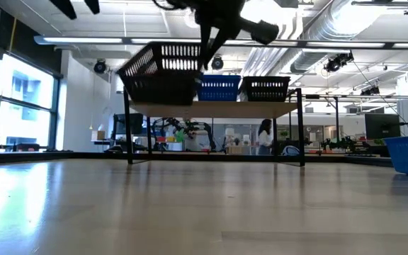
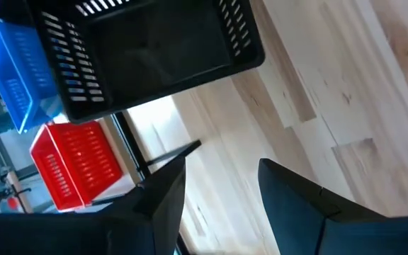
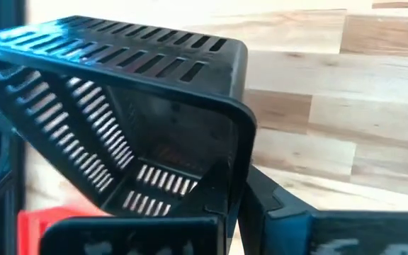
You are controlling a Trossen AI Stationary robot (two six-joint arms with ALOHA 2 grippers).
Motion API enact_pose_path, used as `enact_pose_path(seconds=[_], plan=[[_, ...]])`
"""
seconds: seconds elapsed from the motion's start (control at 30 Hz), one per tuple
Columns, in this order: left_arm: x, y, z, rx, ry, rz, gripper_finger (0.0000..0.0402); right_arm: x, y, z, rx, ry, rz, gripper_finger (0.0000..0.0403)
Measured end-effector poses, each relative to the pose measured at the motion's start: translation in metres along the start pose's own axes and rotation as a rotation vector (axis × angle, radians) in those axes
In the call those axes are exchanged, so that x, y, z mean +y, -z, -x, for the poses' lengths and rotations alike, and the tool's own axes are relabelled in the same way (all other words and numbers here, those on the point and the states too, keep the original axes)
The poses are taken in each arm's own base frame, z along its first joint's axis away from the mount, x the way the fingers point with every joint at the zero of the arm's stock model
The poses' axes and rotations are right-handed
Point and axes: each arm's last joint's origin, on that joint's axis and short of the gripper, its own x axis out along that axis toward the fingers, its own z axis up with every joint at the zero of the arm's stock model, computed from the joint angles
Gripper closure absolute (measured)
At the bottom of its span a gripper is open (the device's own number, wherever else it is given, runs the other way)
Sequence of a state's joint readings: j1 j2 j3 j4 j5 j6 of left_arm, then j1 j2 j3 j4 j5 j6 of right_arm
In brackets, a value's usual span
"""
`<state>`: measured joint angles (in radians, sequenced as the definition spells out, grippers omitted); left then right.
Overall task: Stack baskets on shelf by color
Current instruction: Stack the black basket on top of the black basket on the shelf
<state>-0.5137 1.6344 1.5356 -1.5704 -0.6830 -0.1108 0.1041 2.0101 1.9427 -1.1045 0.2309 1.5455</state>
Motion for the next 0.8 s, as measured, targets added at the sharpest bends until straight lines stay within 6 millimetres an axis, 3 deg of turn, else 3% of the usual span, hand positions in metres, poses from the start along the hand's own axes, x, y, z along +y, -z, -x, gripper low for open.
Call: enact_pose_path(seconds=[0.4,0.8], plan=[[0.025,0.021,0.015,-0.068,0.009,0.070,0.0232,-0.010,-0.005,0.051,-0.003,-0.074,0.087,0.0403],[0.080,0.057,0.012,-0.149,0.084,0.311,0.0232,-0.037,-0.048,0.097,-0.055,-0.057,0.157,0.0403]])
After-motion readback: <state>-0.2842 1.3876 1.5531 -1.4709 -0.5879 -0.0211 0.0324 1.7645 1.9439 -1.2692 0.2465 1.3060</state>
